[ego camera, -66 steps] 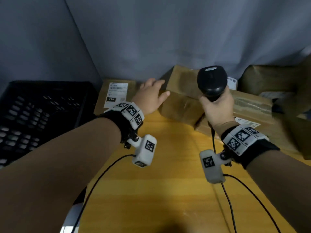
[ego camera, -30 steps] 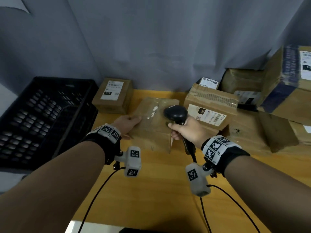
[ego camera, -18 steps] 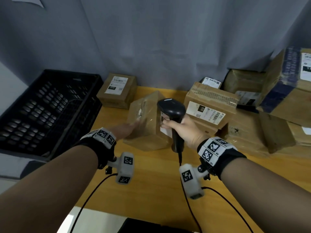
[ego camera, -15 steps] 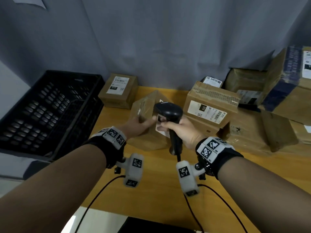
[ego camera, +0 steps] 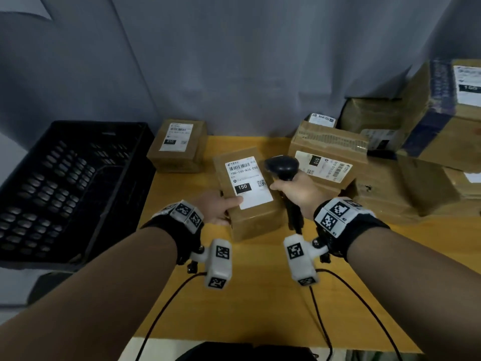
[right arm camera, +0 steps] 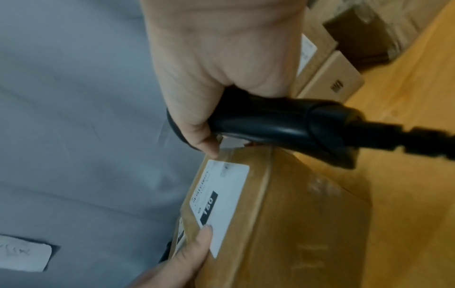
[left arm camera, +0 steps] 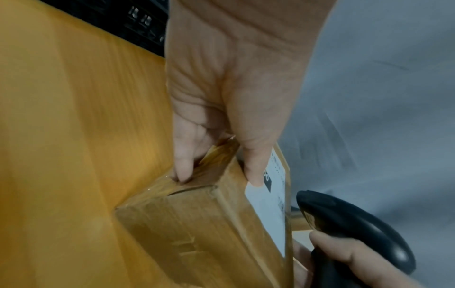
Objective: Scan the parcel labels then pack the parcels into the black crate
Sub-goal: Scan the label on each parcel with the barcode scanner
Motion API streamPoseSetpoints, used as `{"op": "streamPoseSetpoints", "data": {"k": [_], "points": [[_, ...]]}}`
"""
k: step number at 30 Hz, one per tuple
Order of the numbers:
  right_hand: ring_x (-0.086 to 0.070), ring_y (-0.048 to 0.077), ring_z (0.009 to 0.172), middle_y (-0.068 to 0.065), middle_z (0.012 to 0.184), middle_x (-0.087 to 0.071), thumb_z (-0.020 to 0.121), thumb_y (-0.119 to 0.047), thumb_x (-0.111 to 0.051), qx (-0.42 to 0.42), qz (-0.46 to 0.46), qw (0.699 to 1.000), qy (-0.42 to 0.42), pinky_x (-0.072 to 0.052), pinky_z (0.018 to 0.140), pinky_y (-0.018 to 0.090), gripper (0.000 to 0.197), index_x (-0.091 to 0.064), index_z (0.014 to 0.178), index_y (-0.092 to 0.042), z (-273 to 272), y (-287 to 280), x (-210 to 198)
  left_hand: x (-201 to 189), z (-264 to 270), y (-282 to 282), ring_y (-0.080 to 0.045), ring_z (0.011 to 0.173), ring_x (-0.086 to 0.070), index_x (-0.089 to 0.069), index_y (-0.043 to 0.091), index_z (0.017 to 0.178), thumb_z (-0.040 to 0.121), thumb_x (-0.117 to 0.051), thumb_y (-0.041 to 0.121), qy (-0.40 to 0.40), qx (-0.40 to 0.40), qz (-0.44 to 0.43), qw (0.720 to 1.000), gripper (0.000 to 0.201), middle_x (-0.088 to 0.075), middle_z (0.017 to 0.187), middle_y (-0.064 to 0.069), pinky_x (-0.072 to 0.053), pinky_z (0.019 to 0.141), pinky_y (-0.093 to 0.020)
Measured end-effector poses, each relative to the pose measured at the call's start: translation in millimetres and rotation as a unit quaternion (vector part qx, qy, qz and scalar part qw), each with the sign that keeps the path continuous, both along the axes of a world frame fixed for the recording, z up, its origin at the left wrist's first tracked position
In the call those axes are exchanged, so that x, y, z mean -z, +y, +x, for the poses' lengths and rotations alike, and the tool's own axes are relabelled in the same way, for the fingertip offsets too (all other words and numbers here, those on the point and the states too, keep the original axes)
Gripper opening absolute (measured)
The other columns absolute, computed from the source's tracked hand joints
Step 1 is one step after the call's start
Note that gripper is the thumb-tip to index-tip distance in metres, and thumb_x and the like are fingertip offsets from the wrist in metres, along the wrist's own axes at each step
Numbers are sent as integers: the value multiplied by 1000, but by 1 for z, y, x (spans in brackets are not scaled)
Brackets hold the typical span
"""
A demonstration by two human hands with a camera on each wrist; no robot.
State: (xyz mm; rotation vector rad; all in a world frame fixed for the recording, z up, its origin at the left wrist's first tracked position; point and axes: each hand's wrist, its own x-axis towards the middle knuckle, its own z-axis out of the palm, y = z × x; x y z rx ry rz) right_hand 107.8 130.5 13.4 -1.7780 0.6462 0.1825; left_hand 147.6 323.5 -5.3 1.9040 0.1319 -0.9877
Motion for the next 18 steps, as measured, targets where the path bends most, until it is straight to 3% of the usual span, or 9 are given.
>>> {"op": "streamPoseSetpoints", "data": {"k": [2,5,7,12,14,18], "points": [[-58,21,86,1,83,-61,81,-16,-71,-14,-69,997,5,-45,81,34,24,-63,103,-13,3,-4,-15,-1,1,-5,-32,114,-61,-50,8,132,93,-61,29,13,10,-13,1000,46,-59,130,-19,-52,95,-42],[-58,20,65,5,69,-60,84,-17,-68,-43,-92,995,-10,-48,67,33,10,-62,86,-10,8,-4,-51,-13,7,-9,-34,118,-57,-42,6,139,94,-53,44,42,40,15,998,60,-55,132,-26,-49,98,-41],[-58,20,57,8,65,-61,86,-20,-67,-63,-77,995,-8,-50,60,30,15,-64,83,-6,10,0,-78,-23,14,-6,-35,117,-58,-39,5,141,95,-47,50,20,43,32,998,64,-55,131,-25,-49,94,-40],[-62,26,58,14,63,-65,87,-28,-67,-133,-81,986,59,-55,59,32,28,-64,87,0,14,11,-121,-54,41,14,-31,105,-59,-45,-1,132,101,-43,35,-94,18,46,994,47,-59,123,-19,-49,87,-41],[-63,29,61,15,63,-65,87,-29,-66,-140,-103,982,75,-56,61,33,28,-64,86,-1,15,16,-126,-61,47,22,-31,105,-60,-45,0,132,102,-43,32,-116,8,38,993,44,-59,125,-20,-48,87,-40],[-64,29,62,16,68,-67,87,-30,-64,-151,-153,973,84,-57,63,33,29,-68,84,-1,14,25,-122,-60,50,36,-24,89,-60,-49,2,127,101,-45,28,-157,-13,37,987,37,-62,114,-17,-49,75,-34]]}}
